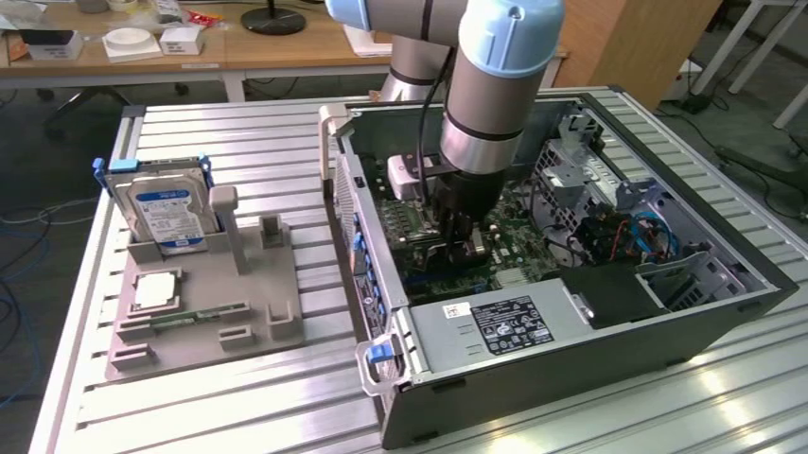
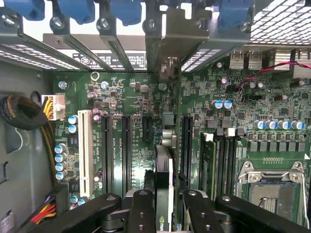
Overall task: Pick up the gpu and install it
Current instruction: 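Insert the gpu into the slot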
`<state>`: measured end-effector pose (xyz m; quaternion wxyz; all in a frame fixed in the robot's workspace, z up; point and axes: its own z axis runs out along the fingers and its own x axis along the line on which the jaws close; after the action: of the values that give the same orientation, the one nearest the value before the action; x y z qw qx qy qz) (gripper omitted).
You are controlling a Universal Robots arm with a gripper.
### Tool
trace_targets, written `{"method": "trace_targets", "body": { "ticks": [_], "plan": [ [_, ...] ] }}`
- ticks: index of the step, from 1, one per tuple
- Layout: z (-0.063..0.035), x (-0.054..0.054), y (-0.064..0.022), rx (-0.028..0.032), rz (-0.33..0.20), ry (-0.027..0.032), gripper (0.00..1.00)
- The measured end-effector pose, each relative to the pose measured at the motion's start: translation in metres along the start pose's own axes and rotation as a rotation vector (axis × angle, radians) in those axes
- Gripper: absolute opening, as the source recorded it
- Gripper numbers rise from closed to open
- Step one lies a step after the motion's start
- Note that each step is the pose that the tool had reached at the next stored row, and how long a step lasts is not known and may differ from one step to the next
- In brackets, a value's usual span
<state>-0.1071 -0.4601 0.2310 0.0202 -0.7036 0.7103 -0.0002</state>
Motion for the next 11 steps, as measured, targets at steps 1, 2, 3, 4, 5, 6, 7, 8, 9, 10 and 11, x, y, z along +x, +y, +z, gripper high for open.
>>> {"method": "trace_targets", "body": {
  "ticks": [1, 2, 3, 4, 5, 6, 7, 8, 9, 10, 11],
  "plan": [
    [0.0014, -0.0001, 0.0, 0.0007, 0.0, -0.0014, 0.27],
    [0.0014, 0.0, 0.0, 0.0005, 0.0, -0.0012, 0.27],
    [0.0014, 0.0, 0.0001, 0.0003, 0.0, -0.0014, 0.27],
    [0.0014, -0.0001, 0.0002, 0.0003, 0.0, -0.0014, 0.27],
    [0.0015, -0.0001, 0.0002, 0.0003, 0.0, -0.0014, 0.27],
    [0.0015, -0.0001, 0.0001, 0.0004, 0.0, -0.0014, 0.27],
    [0.0015, -0.0001, 0.0002, 0.0003, 0.0, -0.0014, 0.27],
    [0.0015, -0.0001, 0.0002, 0.0004, 0.0, -0.0015, 0.27],
    [0.0015, -0.0001, 0.0002, 0.0004, 0.0, -0.0015, 0.27],
    [0.0015, -0.0001, 0.0002, 0.0004, 0.0, -0.0016, 0.27],
    [0.0015, -0.0001, 0.0002, 0.0004, 0.0, -0.0015, 0.27]
  ]
}}
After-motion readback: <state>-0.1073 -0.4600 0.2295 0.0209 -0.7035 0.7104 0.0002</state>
